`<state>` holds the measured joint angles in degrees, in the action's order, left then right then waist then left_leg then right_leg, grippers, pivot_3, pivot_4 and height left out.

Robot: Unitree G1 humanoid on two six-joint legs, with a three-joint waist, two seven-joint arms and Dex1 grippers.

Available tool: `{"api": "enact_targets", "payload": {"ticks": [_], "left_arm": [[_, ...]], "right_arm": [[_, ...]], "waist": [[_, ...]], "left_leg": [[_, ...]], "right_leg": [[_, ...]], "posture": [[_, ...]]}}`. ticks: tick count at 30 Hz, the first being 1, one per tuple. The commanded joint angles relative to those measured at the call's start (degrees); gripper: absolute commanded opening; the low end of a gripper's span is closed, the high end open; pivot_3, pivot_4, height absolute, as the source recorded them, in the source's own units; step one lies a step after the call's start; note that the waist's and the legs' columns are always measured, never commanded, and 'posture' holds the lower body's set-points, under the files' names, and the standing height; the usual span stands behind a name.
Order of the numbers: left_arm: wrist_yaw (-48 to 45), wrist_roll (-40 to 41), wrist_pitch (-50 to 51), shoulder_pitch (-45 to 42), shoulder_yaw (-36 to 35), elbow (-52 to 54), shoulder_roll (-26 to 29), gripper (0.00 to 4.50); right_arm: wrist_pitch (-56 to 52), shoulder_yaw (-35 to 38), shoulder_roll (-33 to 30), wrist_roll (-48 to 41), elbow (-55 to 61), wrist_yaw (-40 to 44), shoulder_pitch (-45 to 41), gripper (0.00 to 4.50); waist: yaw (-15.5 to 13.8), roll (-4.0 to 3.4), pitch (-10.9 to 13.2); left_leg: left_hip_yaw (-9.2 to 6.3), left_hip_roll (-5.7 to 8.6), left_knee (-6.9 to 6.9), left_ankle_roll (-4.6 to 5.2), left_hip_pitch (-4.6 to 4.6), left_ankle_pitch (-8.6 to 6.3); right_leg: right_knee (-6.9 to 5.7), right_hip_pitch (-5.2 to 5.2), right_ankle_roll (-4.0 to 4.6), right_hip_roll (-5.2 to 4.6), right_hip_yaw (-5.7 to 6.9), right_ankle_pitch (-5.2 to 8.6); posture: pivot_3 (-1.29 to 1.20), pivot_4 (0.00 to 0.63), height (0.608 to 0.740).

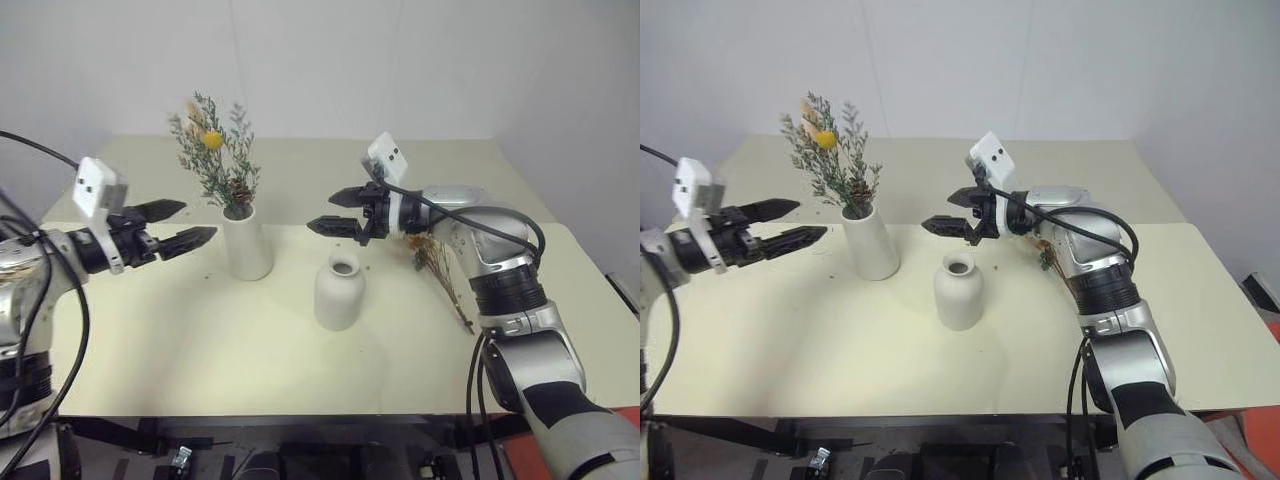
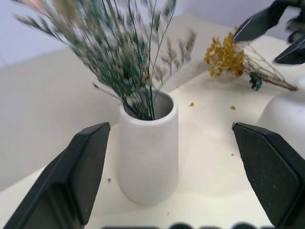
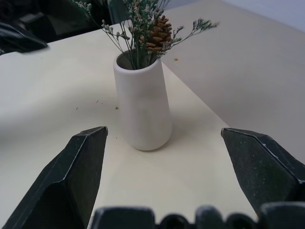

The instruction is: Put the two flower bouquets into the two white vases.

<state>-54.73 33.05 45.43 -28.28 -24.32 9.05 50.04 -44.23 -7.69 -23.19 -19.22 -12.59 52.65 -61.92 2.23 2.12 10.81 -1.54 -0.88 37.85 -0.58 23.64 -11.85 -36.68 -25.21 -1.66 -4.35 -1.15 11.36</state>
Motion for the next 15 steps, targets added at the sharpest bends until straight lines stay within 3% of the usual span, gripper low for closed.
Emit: {"api": "enact_targets", "payload": {"ticks": [1, 9, 15], "left_arm": [[0.5, 5.5, 0.9, 0.2, -3.5, 6.1, 0.4, 4.47], [0.7, 14.5, 1.1, -10.3, 4.0, 6.2, -5.9, 4.47], [-5.2, 12.1, -0.4, -18.7, 16.1, -0.8, -9.8, 4.47]], "right_arm": [[-0.7, 2.2, -2.3, -1.3, 3.6, 0.7, 0.1, 4.50], [-3.9, 4.9, -8.1, -3.1, 8.7, 0.6, 2.3, 4.50], [-8.1, 8.4, -13.2, -5.1, 13.9, -1.3, 5.7, 4.50]], "waist": [[-0.2, 0.00, 0.0], [-0.5, 0.02, 0.0], [-0.5, 0.02, 0.0]], "left_leg": [[0.00, 0.00, 0.00, 0.00, -0.02, 0.00], [0.02, 0.01, 0.00, 0.00, -0.08, 0.00], [0.05, 0.03, 0.00, 0.00, -0.10, 0.00]], "right_leg": [[0.01, 0.03, 0.00, 0.00, 0.01, 0.00], [0.04, 0.10, 0.00, 0.01, 0.00, 0.01], [0.04, 0.11, 0.00, 0.02, -0.03, 0.01]], "posture": [[0.00, 0.150, 0.740], [0.00, 0.150, 0.740], [0.00, 0.150, 0.740]]}}
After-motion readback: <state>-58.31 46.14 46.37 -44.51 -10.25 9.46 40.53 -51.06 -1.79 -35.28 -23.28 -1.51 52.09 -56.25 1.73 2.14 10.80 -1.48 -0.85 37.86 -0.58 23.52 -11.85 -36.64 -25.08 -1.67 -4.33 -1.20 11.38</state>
